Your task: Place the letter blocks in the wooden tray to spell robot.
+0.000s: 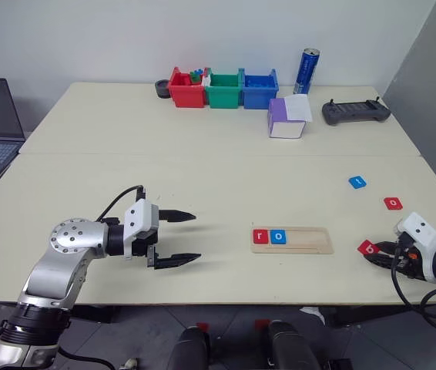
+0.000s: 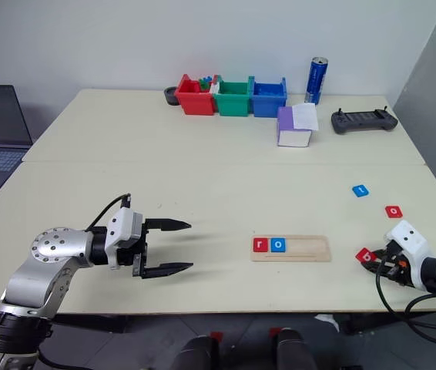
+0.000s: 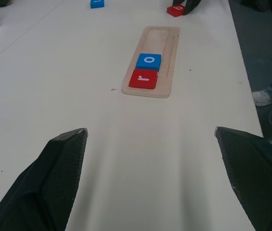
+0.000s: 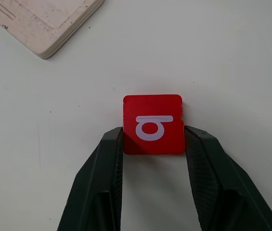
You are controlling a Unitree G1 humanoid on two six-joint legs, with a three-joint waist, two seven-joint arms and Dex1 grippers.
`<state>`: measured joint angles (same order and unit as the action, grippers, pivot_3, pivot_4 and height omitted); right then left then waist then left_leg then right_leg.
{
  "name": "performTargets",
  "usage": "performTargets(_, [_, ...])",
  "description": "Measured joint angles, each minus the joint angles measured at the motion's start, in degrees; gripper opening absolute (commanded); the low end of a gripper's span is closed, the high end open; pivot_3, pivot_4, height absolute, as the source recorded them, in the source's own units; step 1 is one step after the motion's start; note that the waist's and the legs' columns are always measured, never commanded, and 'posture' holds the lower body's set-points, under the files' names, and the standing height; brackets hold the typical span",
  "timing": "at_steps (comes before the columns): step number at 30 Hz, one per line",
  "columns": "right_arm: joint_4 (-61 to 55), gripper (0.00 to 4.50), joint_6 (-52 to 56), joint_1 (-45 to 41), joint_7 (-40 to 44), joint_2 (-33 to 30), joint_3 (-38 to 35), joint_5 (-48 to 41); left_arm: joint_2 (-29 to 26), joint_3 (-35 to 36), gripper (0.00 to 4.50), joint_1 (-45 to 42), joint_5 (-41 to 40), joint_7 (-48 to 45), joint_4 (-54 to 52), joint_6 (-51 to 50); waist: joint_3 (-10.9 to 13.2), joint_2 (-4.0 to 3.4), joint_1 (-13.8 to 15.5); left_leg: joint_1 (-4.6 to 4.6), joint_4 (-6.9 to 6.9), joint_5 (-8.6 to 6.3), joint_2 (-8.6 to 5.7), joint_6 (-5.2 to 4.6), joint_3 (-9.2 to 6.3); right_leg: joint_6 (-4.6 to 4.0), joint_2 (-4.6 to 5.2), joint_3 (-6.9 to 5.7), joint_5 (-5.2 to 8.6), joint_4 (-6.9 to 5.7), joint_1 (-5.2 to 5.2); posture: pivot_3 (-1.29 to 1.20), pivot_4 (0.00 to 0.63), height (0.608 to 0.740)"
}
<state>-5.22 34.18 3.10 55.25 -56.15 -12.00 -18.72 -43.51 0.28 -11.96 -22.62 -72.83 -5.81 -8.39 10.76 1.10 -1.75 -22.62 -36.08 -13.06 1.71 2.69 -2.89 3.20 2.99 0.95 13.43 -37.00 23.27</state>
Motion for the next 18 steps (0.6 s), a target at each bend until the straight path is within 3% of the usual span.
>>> performTargets(10, [-2.5, 1.46, -0.8, -9.0, 10.0, -7.0, 0.8, -2.5, 0.0, -0.2, 4.50, -0.9, 0.1, -0.3, 0.5, 0.0, 0.0, -0.01, -0.1, 0.01, 0.01, 0.00, 0.01, 0.00, -0.01, 0.02, -0.01, -0.01, -0.01, 0.00, 0.01, 0.00, 0.150, 0.740])
performTargets(18, [-2.0, 1.46, -6.5, -26.0, 17.9, -5.2, 16.5, 1.9, 0.6, -2.3, 4.50, -1.3, 0.3, -0.2, 0.3, 0.0, 0.0, -0.01, -0.1, -0.02, 0.02, 0.00, 0.01, 0.00, -0.01, 0.04, -0.01, -0.02, -0.03, 0.00, 0.04, 0.00, 0.150, 0.740])
